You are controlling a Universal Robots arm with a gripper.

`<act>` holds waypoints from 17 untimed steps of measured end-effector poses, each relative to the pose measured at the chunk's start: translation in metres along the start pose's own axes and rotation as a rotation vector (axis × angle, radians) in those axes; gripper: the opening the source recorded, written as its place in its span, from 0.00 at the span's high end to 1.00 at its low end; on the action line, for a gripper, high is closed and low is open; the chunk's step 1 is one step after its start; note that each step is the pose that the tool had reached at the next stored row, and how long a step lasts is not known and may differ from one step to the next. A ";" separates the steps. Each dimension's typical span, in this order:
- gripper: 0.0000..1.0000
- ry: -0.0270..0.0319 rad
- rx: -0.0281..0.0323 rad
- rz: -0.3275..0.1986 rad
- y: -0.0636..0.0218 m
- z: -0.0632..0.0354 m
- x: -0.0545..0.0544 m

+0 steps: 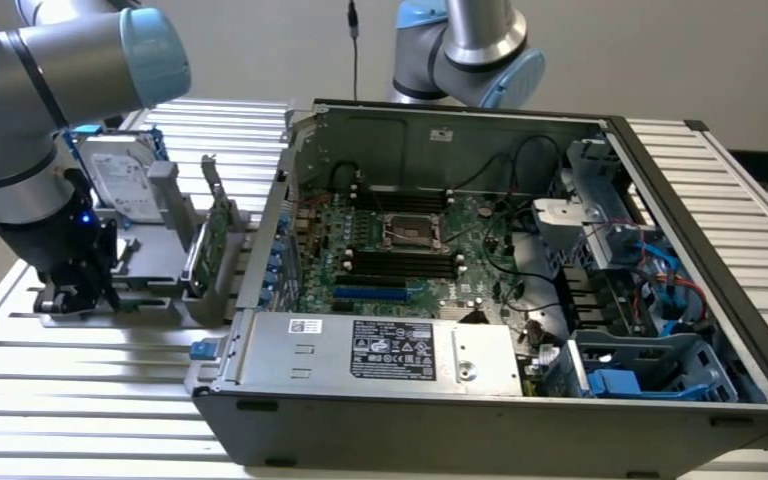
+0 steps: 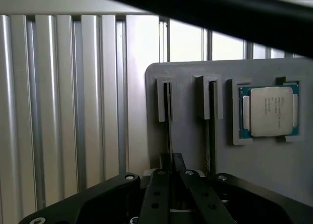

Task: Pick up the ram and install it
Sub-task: 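Pick up the ram and move it above insertion slot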

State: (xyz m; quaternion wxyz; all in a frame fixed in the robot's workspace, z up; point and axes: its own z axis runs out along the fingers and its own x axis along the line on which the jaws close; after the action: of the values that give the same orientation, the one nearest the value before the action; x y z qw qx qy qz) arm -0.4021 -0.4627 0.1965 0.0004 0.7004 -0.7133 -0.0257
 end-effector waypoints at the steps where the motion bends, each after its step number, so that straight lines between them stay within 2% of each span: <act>1: 0.86 0.0000 0.0001 0.000 0.0000 -0.0006 0.000; 7: 0.86 -0.0002 -0.0003 0.001 0.0004 -0.0114 0.000; 17: 0.86 -0.0001 -0.0030 0.001 0.0020 -0.0554 -0.002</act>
State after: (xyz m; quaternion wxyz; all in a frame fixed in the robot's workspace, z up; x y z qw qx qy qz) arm -0.4020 -0.4627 0.2519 0.0015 0.7002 -0.7134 -0.0268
